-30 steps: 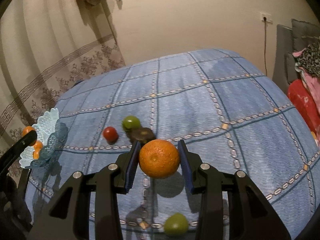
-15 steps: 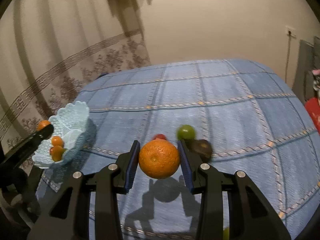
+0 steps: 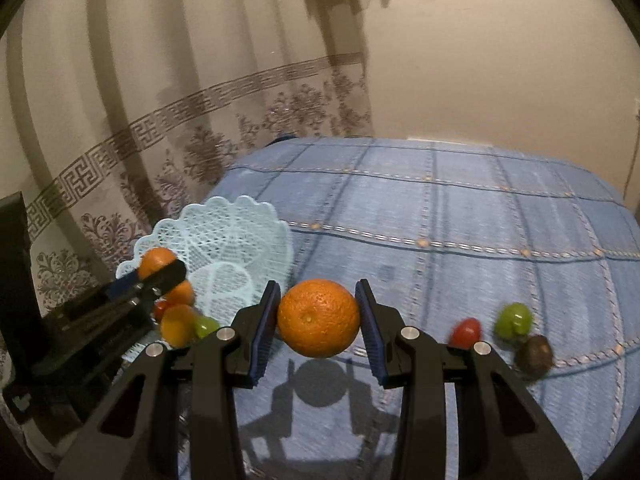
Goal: Organize fruits
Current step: 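Carry the orange into the basket and open the left gripper while the right carries its orange, then open the right gripper over the basket to drop its orange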
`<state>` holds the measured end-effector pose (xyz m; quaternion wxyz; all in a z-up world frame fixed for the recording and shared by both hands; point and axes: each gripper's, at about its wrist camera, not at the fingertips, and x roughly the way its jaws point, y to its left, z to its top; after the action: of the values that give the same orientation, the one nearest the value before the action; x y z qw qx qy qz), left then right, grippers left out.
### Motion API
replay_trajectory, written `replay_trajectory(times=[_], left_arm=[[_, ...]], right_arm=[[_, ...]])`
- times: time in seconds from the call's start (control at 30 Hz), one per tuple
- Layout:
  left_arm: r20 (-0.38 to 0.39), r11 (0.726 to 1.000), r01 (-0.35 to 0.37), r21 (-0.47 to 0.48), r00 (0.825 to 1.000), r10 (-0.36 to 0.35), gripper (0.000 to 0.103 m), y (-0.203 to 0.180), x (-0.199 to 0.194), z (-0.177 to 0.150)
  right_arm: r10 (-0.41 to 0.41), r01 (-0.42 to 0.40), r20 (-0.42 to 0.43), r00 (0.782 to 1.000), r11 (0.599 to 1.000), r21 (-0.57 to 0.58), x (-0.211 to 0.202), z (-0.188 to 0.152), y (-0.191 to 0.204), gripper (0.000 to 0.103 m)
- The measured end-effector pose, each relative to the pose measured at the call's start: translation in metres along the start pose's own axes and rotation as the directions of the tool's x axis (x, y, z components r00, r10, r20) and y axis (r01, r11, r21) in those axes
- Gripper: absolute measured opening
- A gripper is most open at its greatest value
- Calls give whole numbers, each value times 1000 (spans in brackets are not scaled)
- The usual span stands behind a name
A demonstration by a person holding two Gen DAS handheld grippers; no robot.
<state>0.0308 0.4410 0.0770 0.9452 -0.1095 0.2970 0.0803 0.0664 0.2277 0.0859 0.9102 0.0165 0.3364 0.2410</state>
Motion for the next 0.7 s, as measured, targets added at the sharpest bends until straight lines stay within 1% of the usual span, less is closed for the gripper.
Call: replay_trajectory(times=[0.13,0.33,0.4,0.47,0.5,0.53,0.57,0.63,0.7], left_arm=[[-1,1000,-5,-19,1000,5,39,7,1,1],[3,999,-19,-50,1000,19,39,15,2,2],[2,998,-14,-59,1000,14,41,18,4,3],[11,998,-14,-65,1000,15,61,19,4,4],[25,997,-33,-77,999,35,65,22,2,4],[30,996,-39,-84,999,42,73,24,2,5],[30,994,-44,-98,998,47,79,27,2,5],[30,992,-39,-122,999,43,80,32,2,5],[31,991,-40,-131,999,44,81,33,2,6]], right_arm=[[28,-28,1,1000,999,-17,11,8,16,39],[69,-70,-33,997,997,-25,31,14,34,39],[78,-79,-41,996,997,-26,35,14,35,39],[98,-99,-53,994,995,-23,39,14,37,40],[107,-108,-55,993,994,-12,40,15,37,40],[115,-115,-56,992,993,4,41,16,35,40],[136,-134,-58,989,990,30,43,16,31,40],[139,-136,-62,988,989,52,44,16,26,40],[131,-128,-48,990,990,66,41,16,20,43]])
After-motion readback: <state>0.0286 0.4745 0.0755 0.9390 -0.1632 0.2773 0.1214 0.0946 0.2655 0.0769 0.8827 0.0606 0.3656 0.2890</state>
